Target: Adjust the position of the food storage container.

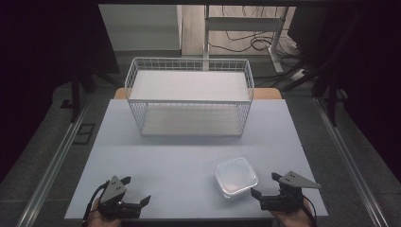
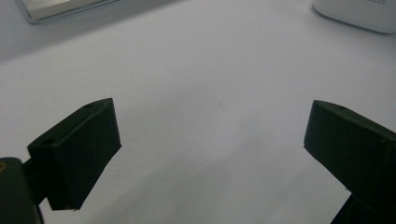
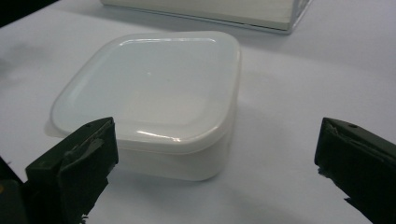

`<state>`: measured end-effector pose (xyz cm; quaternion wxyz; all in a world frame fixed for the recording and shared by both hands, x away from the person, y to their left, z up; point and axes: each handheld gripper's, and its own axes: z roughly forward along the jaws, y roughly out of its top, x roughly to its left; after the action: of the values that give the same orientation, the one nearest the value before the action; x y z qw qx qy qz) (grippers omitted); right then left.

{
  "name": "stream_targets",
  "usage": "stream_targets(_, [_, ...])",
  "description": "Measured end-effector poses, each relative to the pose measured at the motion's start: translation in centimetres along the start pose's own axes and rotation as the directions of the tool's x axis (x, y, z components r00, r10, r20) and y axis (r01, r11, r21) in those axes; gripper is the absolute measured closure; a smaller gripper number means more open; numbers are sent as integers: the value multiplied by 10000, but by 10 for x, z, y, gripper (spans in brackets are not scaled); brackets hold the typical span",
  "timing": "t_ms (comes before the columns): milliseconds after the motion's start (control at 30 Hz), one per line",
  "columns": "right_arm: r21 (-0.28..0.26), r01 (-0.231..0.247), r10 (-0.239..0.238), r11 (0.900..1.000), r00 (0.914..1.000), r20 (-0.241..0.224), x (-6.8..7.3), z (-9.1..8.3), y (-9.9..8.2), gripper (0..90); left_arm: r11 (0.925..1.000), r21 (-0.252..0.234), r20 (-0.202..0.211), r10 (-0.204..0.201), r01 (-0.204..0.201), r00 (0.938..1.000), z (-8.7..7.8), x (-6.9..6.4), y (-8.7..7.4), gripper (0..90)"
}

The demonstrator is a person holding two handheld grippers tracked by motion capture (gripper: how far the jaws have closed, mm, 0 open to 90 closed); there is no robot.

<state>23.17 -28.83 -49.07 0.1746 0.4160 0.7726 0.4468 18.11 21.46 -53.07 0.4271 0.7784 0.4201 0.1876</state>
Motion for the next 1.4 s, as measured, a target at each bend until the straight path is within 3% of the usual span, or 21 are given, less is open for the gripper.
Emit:
stream_targets(133, [-47, 106, -104, 9999, 9989, 447, -2, -5, 7, 120, 10000, 64, 10, -68, 68, 10000, 1, 0, 0, 33])
stream_targets(333, [147, 253, -260, 9996, 9985, 485, -14, -10, 16, 503, 9999, 31, 40, -120, 120, 9999, 1, 1, 0, 35])
stream_targets(367, [224, 348, -360, 9991, 9979, 542, -18, -9, 17, 607, 9999, -12, 81, -154, 154, 9998, 0, 1, 0, 35])
stream_targets(400, [224, 348, -360, 9991, 9979, 542, -18, -9, 17, 607, 9999, -12, 81, -154, 154, 9998, 0, 1, 0, 35])
stream_targets(433, [338, 547, -567, 9979, 9965, 620, -22, -8, 18, 723, 9999, -9, 81, -164, 164, 9998, 0, 2, 0, 35])
stream_targets(467, [338, 547, -567, 9979, 9965, 620, -22, -8, 18, 723, 9998, -9, 80, -177, 177, 9998, 0, 2, 0, 35])
stream_targets(500, [520, 822, -856, 9953, 9940, 686, -23, -7, 17, 827, 9998, -15, 97, -199, 199, 9998, 0, 2, 0, 36])
stream_targets(567, [651, 971, -1023, 9931, 9914, 813, -23, -5, 17, 875, 9998, -27, 140, -214, 214, 9997, 0, 2, 0, 37])
stream_targets(633, [884, 1067, -1152, 9903, 9886, 966, -24, -3, 16, 895, 9998, -8, 139, -197, 197, 9997, 0, 2, 0, 38])
stream_targets(767, [1225, 809, -945, 9892, 9895, 1090, -26, 5, 15, 896, 9998, -4, 105, -220, 220, 9997, 0, 2, 0, 37])
stream_targets(1067, [1673, 771, -833, 9829, 9961, 300, -17, 19, 13, 896, 9995, -30, 117, -311, 311, 9994, -1, 3, 0, 38])
stream_targets(1100, [1850, 832, -865, 9792, 9962, 100, -13, 22, 12, 896, 9995, -43, 117, -327, 328, 9994, -1, 3, 0, 39])
stream_targets(1200, [2037, 995, -1030, 9740, 9947, 64, -7, 26, 11, 896, 9994, -69, 72, -340, 340, 9994, -1, 3, 0, 40])
stream_targets(1400, [2072, 1167, -1101, 9713, 9930, -435, 10, 31, 12, 896, 9993, -83, 99, -351, 352, 9993, -2, 3, 0, 42])
